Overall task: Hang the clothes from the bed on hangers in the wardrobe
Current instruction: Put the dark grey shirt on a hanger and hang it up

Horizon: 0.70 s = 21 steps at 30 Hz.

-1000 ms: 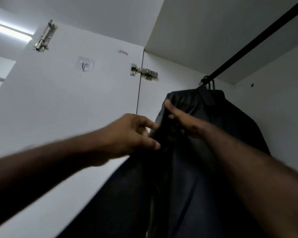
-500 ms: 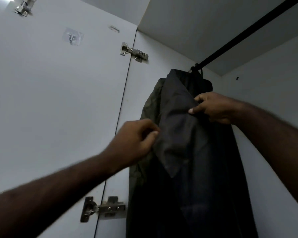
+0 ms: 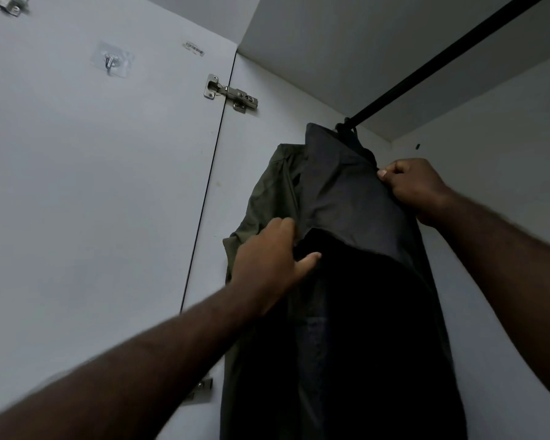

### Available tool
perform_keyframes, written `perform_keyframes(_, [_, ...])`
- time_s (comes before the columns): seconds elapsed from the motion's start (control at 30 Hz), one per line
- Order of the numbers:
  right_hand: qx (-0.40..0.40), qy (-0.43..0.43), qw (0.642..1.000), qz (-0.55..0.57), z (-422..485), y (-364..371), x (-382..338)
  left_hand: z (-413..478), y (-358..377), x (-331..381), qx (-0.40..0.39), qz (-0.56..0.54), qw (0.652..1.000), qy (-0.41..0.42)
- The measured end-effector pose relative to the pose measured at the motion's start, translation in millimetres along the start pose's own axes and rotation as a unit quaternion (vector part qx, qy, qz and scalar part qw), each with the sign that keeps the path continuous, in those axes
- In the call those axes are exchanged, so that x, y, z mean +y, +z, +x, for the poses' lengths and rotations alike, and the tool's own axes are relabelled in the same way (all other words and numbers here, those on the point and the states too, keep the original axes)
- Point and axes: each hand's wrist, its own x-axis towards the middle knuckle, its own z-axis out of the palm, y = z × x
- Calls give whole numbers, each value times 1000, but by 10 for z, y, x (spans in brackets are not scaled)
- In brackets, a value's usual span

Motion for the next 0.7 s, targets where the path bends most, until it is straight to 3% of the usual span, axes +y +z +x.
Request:
perform_keyframes(0.13, [0, -35, 998, -47, 21, -59, 21, 183, 55, 161, 12, 53, 998, 16])
perform_keyframes(0.3, [23, -86, 995, -49, -125, 12, 48, 275, -45, -148, 89, -165, 982, -37])
perform_keyframes(0.57, [-190, 38, 979, 67, -662, 648, 434, 354, -347, -668, 18, -365, 910, -196])
perform_keyframes(0.63, [-198, 80, 968, 135, -807, 826, 596, 410, -417, -715, 11, -419, 876, -240])
perform_keyframes(0.7, [-150, 108, 968, 172, -941, 1001, 740, 454, -448, -806, 0, -407, 883, -235])
